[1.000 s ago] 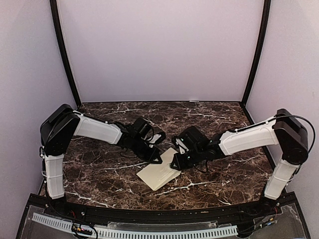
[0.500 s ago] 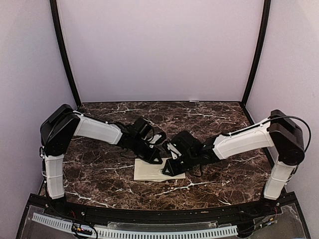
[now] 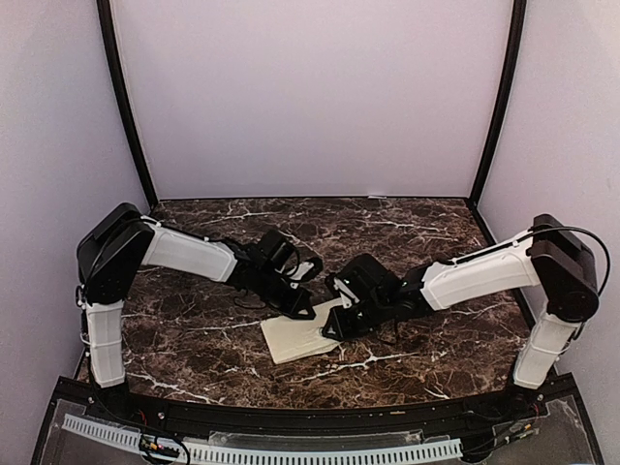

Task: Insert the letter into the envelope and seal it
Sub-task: Paint the envelope at the center of the board.

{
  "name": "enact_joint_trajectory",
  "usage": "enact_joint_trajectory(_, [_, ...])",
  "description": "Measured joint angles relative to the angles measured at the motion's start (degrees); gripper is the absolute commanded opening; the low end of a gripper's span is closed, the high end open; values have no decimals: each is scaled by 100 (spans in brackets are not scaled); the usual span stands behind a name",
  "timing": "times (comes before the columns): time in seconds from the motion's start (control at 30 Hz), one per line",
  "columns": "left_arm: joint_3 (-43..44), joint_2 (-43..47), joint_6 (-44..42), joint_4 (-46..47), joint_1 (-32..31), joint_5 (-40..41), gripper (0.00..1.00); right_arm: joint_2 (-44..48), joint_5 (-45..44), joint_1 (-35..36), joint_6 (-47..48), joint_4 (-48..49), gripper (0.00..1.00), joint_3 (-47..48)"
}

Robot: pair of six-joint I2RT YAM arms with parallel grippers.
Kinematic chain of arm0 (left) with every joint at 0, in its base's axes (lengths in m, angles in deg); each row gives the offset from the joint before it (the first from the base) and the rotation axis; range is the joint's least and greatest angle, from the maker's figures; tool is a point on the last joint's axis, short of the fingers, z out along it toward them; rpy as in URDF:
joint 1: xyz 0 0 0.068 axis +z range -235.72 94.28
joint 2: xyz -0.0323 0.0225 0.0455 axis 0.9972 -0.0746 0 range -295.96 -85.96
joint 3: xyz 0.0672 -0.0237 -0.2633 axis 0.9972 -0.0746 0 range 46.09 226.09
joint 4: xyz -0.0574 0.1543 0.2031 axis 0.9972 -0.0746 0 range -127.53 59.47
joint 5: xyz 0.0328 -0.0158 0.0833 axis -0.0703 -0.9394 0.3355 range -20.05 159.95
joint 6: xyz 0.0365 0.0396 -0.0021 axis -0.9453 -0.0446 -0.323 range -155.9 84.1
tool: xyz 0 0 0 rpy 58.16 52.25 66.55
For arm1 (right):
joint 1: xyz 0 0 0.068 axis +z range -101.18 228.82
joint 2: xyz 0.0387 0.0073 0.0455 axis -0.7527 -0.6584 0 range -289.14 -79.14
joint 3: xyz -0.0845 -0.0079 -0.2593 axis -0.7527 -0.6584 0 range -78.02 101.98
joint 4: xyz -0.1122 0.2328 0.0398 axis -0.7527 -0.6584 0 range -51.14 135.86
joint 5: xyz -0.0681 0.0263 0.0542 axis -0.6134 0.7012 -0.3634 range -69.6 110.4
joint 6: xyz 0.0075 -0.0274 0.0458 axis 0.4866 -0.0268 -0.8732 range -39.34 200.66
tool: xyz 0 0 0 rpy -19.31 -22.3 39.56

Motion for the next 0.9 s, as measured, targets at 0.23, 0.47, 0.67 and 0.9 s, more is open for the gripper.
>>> enact_joint_trajectory(0.23, [-348, 332, 101, -20, -28, 173, 0, 249, -109, -402, 50, -129, 5, -212])
enact_joint_trajectory(0.47, [-586, 920, 393, -35, -26, 295, 25, 420, -83, -487, 380, -339, 6, -212])
enact_joint_trajectory(0.67, [-662, 1292, 645, 140, -28, 452, 46, 717, 39, -492, 544, -365, 6, -212])
enact_joint_trajectory(0.9, [-861, 1235, 798, 199, -28, 579, 47, 710, 138, -494, 560, -302, 5, -216])
